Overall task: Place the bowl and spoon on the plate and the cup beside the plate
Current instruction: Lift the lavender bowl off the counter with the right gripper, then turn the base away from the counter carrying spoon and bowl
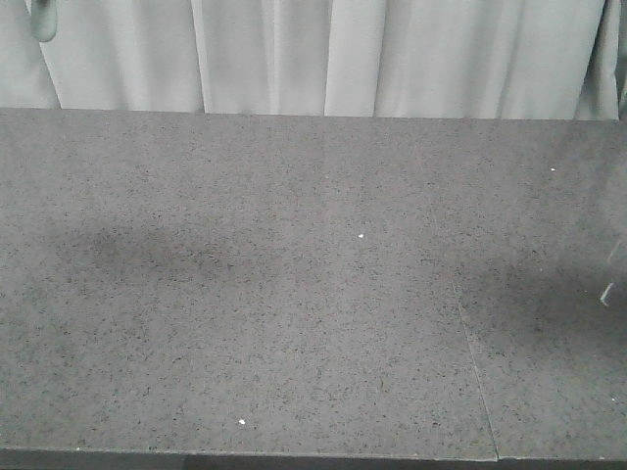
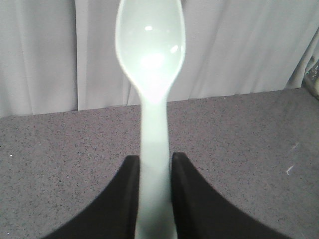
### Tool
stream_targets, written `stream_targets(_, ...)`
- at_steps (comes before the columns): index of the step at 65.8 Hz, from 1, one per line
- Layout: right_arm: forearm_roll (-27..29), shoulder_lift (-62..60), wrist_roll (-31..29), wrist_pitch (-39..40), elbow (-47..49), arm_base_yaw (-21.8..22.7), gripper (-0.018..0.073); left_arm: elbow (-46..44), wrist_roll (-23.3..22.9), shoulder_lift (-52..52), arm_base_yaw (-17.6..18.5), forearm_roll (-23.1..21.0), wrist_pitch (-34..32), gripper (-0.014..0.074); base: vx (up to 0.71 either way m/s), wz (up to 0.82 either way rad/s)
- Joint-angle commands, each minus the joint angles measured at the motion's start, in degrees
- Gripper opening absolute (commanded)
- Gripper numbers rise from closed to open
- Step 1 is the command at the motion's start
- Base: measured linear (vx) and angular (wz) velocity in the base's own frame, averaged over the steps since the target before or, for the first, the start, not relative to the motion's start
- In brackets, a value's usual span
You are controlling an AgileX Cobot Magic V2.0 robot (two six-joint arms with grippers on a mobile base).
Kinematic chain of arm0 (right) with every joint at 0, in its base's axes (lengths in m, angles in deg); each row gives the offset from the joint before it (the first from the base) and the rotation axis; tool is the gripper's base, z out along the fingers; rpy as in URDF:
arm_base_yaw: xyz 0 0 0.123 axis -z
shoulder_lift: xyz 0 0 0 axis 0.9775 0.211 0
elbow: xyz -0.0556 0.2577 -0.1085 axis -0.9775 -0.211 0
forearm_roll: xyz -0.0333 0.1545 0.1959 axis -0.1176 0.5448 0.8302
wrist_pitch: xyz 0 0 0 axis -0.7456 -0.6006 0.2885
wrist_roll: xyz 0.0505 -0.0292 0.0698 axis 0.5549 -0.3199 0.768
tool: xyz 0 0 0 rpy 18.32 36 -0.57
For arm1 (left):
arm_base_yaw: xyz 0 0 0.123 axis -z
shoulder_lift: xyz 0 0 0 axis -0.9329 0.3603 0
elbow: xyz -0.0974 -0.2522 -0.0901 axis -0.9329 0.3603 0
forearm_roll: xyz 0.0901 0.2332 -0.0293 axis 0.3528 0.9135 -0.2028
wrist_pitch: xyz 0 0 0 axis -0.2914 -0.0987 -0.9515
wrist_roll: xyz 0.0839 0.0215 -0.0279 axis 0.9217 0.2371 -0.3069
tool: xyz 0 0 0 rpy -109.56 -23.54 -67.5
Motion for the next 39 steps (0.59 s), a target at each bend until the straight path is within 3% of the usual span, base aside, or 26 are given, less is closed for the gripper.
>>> stream_targets(1, 4.44, -1.31, -0.58, 0.84, 1.47, 0.25, -0.0005, -1.52, 0.02, -1.71, 0.27, -1.56, -3.35, -0.0007, 0.0, 0.0)
stream_targets(39, 4.44, -1.31, -0.58, 0.84, 1.47, 0.25, -0.0005, -1.52, 0.02, -1.71, 0.27, -1.56, -3.35, -0.0007, 0.0, -0.03)
